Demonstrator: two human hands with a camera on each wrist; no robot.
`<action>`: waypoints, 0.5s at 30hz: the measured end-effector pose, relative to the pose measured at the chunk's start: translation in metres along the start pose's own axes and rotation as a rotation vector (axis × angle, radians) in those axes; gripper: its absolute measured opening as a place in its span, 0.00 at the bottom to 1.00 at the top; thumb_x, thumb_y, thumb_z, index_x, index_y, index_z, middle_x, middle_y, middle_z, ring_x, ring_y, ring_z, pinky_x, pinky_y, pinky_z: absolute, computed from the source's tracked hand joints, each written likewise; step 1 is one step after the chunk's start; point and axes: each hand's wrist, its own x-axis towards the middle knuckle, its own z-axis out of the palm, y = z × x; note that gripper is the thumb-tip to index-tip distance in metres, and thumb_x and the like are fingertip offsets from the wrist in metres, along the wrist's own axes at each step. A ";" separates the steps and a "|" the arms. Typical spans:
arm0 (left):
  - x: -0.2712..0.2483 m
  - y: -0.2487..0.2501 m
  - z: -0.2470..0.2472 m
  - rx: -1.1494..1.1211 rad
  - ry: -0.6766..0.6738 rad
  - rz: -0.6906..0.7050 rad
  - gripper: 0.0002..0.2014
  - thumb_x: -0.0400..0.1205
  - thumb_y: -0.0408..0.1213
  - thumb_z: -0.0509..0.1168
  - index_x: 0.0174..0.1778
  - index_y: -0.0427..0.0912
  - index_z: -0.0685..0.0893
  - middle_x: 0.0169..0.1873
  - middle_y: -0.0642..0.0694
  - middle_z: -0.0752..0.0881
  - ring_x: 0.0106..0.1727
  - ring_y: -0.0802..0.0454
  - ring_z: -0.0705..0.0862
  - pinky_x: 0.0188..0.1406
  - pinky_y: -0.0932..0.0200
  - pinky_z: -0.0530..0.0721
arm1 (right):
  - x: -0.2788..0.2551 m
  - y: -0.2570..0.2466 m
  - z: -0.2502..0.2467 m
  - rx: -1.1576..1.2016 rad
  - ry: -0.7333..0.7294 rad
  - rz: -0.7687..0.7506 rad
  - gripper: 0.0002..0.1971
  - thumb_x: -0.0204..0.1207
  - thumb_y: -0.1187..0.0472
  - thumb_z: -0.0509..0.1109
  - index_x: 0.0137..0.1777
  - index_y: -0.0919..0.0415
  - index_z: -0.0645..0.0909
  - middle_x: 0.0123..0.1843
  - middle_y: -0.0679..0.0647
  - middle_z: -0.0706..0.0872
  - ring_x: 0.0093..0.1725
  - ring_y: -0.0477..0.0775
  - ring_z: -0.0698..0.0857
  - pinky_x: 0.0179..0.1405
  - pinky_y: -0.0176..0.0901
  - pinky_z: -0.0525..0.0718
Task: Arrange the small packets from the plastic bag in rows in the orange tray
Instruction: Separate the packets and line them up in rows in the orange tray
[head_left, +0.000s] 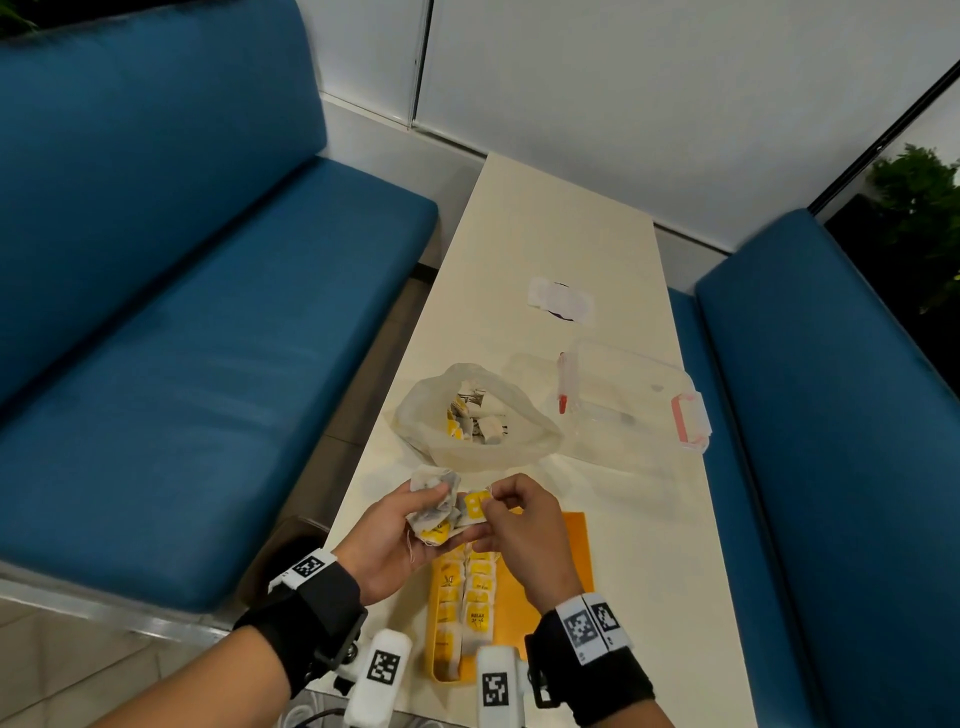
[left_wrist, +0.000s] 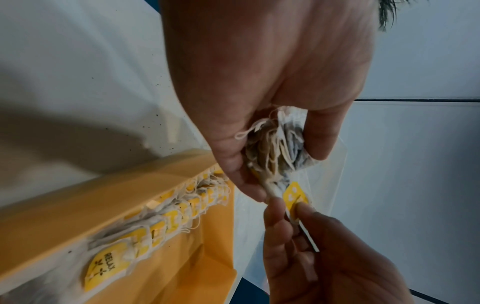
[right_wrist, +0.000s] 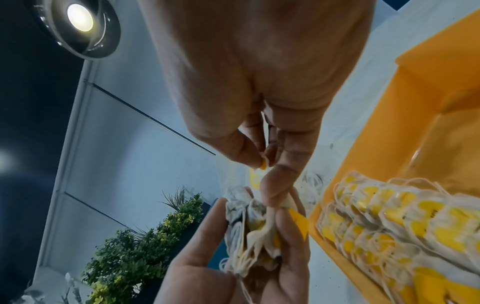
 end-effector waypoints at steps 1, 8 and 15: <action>0.000 0.000 0.000 -0.004 -0.007 -0.004 0.23 0.84 0.32 0.67 0.75 0.30 0.77 0.71 0.24 0.80 0.60 0.33 0.88 0.48 0.46 0.92 | 0.001 -0.001 0.000 0.008 -0.001 0.003 0.02 0.81 0.69 0.65 0.50 0.63 0.79 0.48 0.62 0.83 0.34 0.67 0.92 0.38 0.62 0.91; 0.000 0.004 -0.002 -0.006 -0.044 -0.035 0.19 0.84 0.33 0.65 0.72 0.34 0.81 0.58 0.34 0.90 0.50 0.41 0.92 0.48 0.51 0.93 | 0.006 -0.012 0.001 0.099 -0.017 0.029 0.03 0.84 0.70 0.63 0.54 0.64 0.76 0.44 0.64 0.84 0.32 0.62 0.91 0.26 0.44 0.86; -0.003 0.006 -0.008 -0.038 -0.119 -0.065 0.15 0.84 0.33 0.63 0.62 0.36 0.90 0.60 0.34 0.89 0.55 0.43 0.91 0.54 0.51 0.90 | 0.011 -0.013 0.006 0.163 -0.031 0.025 0.04 0.87 0.68 0.59 0.57 0.63 0.74 0.46 0.66 0.86 0.31 0.61 0.89 0.29 0.50 0.87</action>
